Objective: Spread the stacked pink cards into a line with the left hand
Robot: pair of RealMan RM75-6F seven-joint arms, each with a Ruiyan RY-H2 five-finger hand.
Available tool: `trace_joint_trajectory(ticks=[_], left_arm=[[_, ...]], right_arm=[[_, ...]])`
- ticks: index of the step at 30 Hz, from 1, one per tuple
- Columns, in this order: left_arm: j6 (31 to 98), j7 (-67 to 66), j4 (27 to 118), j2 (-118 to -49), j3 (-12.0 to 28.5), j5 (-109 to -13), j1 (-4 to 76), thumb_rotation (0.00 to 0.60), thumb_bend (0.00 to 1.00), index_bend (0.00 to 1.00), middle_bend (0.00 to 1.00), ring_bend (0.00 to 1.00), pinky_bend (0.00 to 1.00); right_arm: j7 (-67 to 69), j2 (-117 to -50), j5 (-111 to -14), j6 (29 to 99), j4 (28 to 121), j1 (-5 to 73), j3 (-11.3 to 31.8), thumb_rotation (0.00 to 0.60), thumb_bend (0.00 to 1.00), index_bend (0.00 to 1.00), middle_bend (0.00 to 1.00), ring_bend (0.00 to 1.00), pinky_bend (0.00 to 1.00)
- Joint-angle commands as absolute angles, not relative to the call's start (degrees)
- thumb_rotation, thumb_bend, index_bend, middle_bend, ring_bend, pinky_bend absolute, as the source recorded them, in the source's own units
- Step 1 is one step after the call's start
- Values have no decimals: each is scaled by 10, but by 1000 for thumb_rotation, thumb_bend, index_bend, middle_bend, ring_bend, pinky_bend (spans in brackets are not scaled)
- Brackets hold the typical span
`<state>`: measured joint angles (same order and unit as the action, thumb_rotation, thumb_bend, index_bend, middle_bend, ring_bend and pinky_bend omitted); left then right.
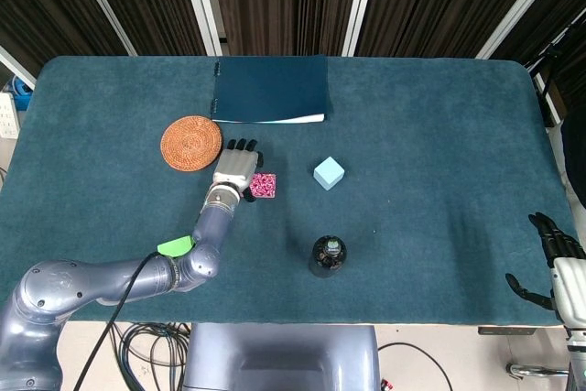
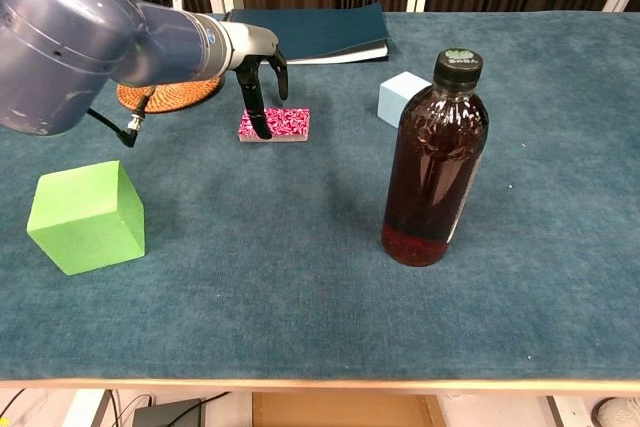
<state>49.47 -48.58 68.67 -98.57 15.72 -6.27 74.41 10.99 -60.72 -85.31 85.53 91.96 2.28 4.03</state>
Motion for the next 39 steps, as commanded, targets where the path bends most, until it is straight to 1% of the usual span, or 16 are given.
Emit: trace_joint_trajectory(ticks=[1, 19, 25, 39], left_arm=[[497, -486, 685, -988, 157, -66, 744, 600, 127, 411, 140, 41, 0], [502, -500, 672, -1005, 158, -67, 745, 600, 129, 430, 141, 41, 0], [501, -504, 661, -1013, 161, -65, 746, 600, 154, 441, 141, 41, 0], [501, -520, 654, -1020, 167, -60, 747, 600, 170, 444, 140, 41, 0]], right_arm=[[110, -607, -853, 856, 919, 23, 40, 600, 234, 59, 50, 129, 185], [112, -607, -853, 856, 920, 23, 41, 600, 234, 59, 50, 129, 185], [114, -607, -851, 856, 920, 22, 42, 600, 233, 60, 50, 129, 185], [117, -607, -852, 855, 918, 22, 42, 600, 234, 59, 50, 129, 185]])
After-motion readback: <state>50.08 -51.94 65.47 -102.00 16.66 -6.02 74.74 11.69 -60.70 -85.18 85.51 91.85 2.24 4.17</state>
